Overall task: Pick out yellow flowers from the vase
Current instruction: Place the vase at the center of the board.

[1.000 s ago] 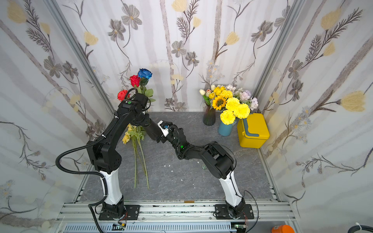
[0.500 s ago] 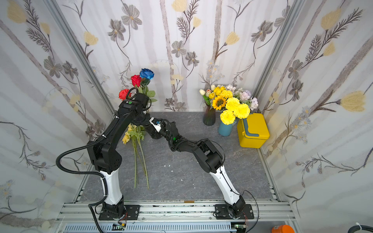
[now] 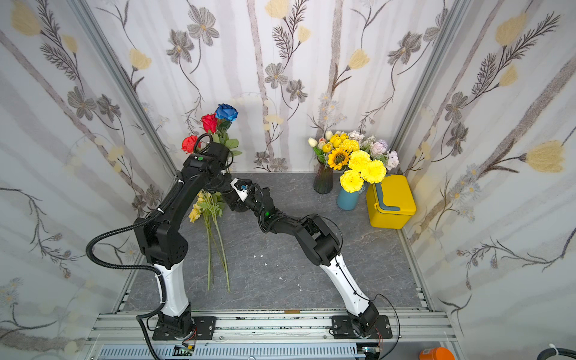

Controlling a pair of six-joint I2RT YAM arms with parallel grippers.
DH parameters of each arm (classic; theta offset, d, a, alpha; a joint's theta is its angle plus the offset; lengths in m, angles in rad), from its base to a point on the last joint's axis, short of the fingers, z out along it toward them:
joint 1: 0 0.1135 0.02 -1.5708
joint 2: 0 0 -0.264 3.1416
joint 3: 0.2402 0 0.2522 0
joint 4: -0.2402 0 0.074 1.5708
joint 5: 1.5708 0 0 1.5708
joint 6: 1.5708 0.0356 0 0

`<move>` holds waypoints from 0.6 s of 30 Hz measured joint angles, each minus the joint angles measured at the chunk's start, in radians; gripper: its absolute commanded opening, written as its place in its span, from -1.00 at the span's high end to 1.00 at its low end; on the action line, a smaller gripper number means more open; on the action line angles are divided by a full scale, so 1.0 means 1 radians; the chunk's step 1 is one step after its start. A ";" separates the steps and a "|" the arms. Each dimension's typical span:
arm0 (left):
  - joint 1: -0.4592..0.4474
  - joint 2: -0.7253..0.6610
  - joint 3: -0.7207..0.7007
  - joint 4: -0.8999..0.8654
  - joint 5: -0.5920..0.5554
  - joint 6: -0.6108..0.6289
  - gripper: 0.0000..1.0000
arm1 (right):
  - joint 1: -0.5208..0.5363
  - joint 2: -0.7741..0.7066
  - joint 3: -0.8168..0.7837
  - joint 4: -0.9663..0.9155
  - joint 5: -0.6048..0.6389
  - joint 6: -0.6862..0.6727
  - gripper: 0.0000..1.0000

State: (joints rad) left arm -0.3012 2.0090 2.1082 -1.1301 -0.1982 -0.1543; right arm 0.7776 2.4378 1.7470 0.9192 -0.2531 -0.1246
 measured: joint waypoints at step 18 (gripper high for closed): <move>-0.015 0.056 0.057 -0.029 0.068 -0.008 0.24 | 0.026 -0.097 -0.177 0.013 0.108 0.131 0.07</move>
State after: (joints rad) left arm -0.3164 2.0647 2.1651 -1.1591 -0.1299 -0.1619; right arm 0.8032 2.3409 1.5700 0.9321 -0.1448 0.0063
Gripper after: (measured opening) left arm 0.302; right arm 0.729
